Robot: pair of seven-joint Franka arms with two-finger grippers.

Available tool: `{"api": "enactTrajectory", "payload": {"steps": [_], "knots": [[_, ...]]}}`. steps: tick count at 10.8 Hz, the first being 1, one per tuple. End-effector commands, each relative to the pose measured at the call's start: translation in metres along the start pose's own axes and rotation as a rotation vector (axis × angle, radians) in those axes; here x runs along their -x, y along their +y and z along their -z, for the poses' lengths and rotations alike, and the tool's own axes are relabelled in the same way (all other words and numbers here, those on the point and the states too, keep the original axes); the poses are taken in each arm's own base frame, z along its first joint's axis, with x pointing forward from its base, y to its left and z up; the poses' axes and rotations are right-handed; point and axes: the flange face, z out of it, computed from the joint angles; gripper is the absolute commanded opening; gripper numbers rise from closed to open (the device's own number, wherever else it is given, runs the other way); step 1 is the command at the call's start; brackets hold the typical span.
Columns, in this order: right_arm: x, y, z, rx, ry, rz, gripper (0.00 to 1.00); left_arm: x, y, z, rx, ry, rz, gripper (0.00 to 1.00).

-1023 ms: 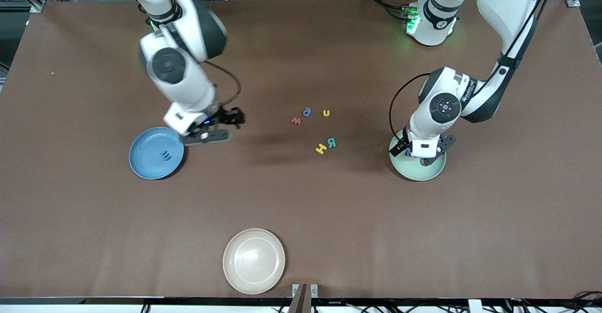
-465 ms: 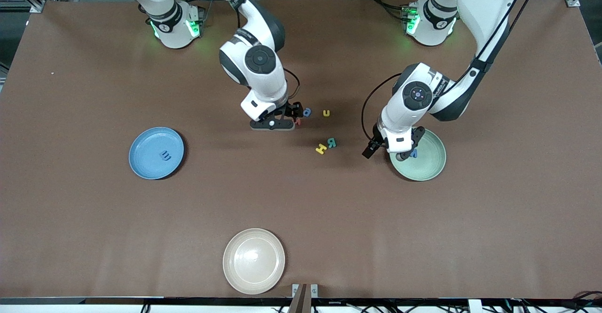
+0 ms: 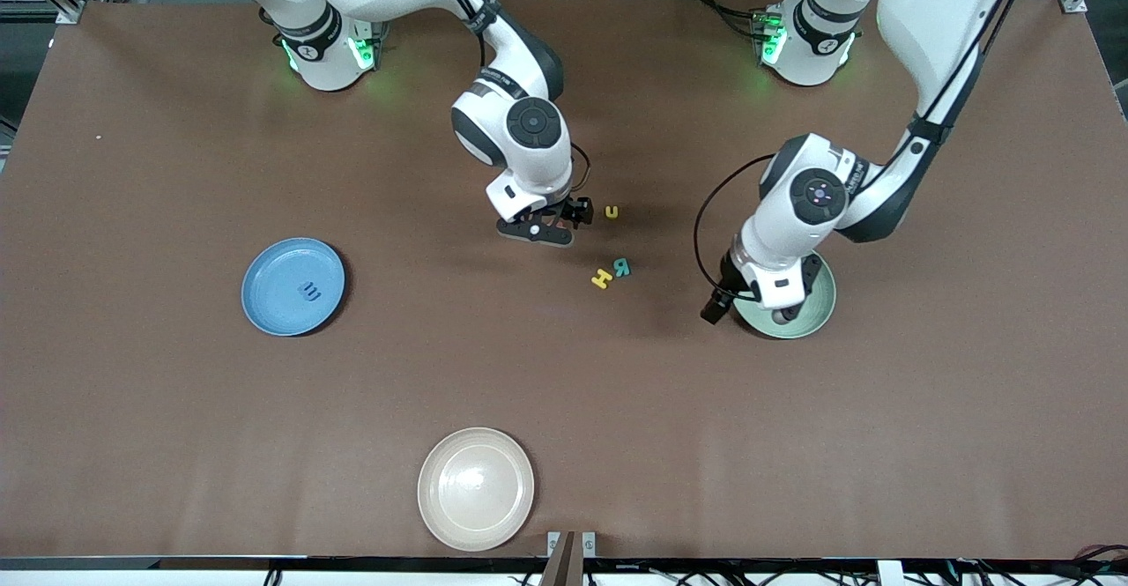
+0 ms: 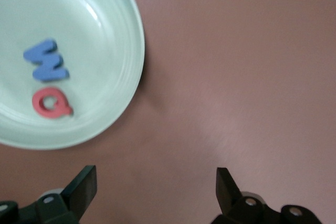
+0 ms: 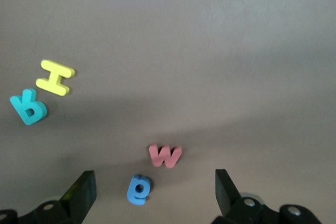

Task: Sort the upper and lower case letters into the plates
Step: 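Grasp the blue e with the right gripper while the left gripper withdraws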

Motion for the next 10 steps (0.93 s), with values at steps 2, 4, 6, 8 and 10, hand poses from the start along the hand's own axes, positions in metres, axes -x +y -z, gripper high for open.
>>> {"api": "enactTrajectory", "payload": {"steps": [2, 4, 6, 8, 10], "knots": [[0.009, -0.010, -0.012, 0.020, 0.006, -0.095, 0.99, -0.041, 0.004, 0.010, 0.024, -0.006, 0.083, 1.00], [0.020, -0.013, -0.030, 0.033, -0.003, -0.139, 0.92, -0.058, 0.003, 0.016, 0.035, 0.002, 0.108, 1.00], [0.022, -0.015, -0.045, 0.009, -0.001, -0.192, 0.86, -0.063, 0.004, 0.022, 0.044, 0.006, 0.118, 1.00], [0.029, -0.018, -0.059, 0.009, -0.008, -0.213, 0.80, -0.064, 0.004, 0.024, 0.043, 0.001, 0.127, 1.00], [0.032, -0.019, -0.062, 0.010, -0.009, -0.227, 0.77, -0.064, 0.005, 0.024, 0.043, 0.001, 0.127, 1.00]]}}
